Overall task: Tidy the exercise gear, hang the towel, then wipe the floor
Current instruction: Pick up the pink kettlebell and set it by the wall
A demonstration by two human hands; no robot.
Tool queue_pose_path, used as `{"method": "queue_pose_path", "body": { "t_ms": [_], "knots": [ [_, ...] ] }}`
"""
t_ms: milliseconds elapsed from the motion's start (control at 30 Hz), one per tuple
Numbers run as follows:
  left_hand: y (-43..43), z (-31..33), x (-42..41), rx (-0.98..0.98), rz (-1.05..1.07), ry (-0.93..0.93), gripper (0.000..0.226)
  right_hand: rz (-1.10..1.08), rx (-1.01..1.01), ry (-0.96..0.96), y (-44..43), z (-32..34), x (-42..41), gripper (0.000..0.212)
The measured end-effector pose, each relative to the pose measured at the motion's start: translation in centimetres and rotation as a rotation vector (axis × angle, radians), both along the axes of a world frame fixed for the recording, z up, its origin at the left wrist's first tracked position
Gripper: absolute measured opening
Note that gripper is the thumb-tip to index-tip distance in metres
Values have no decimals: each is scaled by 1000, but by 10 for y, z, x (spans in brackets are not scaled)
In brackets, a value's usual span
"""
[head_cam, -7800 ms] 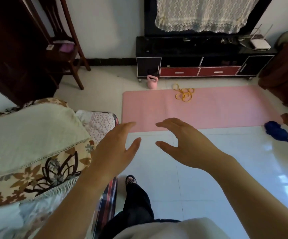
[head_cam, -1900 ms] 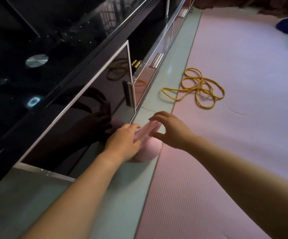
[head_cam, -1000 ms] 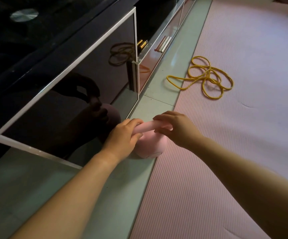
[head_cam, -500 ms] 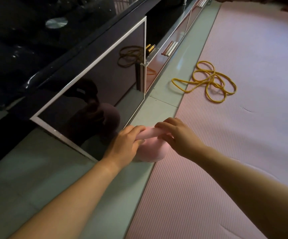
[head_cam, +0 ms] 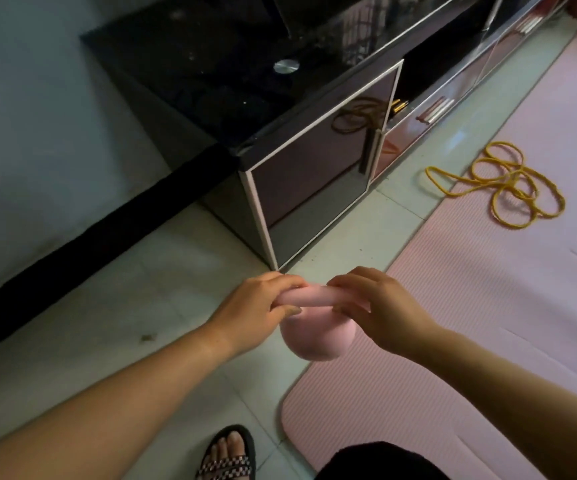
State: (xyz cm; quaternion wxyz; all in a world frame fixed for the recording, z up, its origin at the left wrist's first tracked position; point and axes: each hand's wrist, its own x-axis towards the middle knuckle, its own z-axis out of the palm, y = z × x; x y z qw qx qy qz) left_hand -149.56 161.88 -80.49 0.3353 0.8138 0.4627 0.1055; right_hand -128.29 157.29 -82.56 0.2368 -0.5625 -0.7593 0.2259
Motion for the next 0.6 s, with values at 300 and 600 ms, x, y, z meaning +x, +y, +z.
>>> {"method": "queue_pose_path", "body": {
  "t_ms": [300, 600],
  "knots": [
    [-55, 45, -88, 68, 249, 139, 37, 311, 73, 109, 6, 26, -82, 29],
    [-67, 53, -131, 67, 317, 225, 37, 399, 55, 153, 10, 28, -129, 27]
  ]
}}
